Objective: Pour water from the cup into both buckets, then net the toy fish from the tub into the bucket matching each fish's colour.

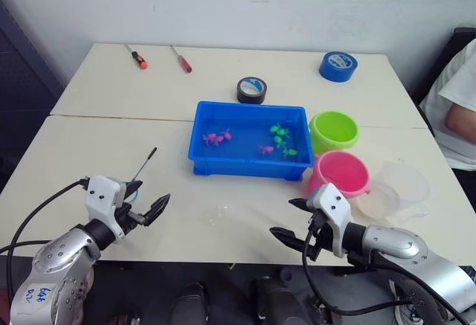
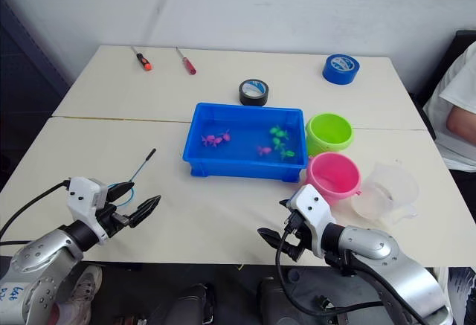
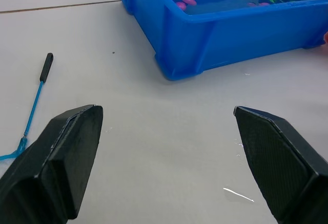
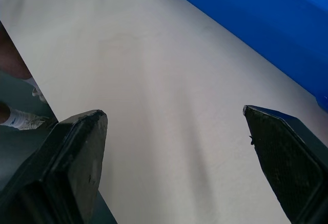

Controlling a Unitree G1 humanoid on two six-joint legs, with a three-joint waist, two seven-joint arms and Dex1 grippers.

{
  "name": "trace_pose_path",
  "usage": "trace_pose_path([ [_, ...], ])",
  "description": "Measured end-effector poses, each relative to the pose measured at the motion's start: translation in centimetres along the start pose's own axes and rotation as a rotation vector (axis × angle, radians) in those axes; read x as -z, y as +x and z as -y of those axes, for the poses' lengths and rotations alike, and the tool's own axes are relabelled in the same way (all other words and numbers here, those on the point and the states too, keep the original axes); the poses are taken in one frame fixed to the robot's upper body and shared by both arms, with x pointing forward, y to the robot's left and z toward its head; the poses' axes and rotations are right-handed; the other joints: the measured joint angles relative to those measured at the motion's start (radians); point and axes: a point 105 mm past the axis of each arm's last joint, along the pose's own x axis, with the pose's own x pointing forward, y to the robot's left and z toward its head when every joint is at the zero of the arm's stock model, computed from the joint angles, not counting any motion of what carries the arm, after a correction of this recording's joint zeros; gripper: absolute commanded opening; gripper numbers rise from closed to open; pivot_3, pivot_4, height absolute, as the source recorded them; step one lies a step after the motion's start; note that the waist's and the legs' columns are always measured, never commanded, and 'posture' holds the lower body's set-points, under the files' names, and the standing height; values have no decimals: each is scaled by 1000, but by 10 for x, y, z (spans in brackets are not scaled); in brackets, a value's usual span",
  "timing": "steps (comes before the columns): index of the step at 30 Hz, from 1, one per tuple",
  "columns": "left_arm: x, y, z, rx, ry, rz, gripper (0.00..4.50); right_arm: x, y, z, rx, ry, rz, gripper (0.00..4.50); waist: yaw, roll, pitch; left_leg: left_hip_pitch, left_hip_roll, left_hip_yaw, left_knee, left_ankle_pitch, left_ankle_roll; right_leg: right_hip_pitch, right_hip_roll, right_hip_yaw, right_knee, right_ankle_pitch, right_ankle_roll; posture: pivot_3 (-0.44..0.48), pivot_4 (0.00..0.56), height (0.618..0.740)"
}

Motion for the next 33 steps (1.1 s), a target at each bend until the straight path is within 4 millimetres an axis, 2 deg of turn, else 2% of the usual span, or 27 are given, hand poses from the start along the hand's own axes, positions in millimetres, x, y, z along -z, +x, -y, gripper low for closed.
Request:
trace_pose_path([
  [24,2,0,2,38,-15,-26,4463,-3,1,-2,-17,0,13,4500,0,0,0,0,0,0,0,0,0,0,0,0,0,0,0,0,150,734],
  [28,-16,4,-6,111,-2,-20,4463,-12,0,-2,-38,31,49,4500,1,0,0,0,0,0,0,0,0,0,0,-1,1,0,0,0,150,734],
  [33,-62,18,-16,274,103,18,4463,-24,-35,18,49,69,69,4500,9,0,0,-1,-1,0,-1,0,0,0,-1,-1,-1,0,0,0,150,734],
])
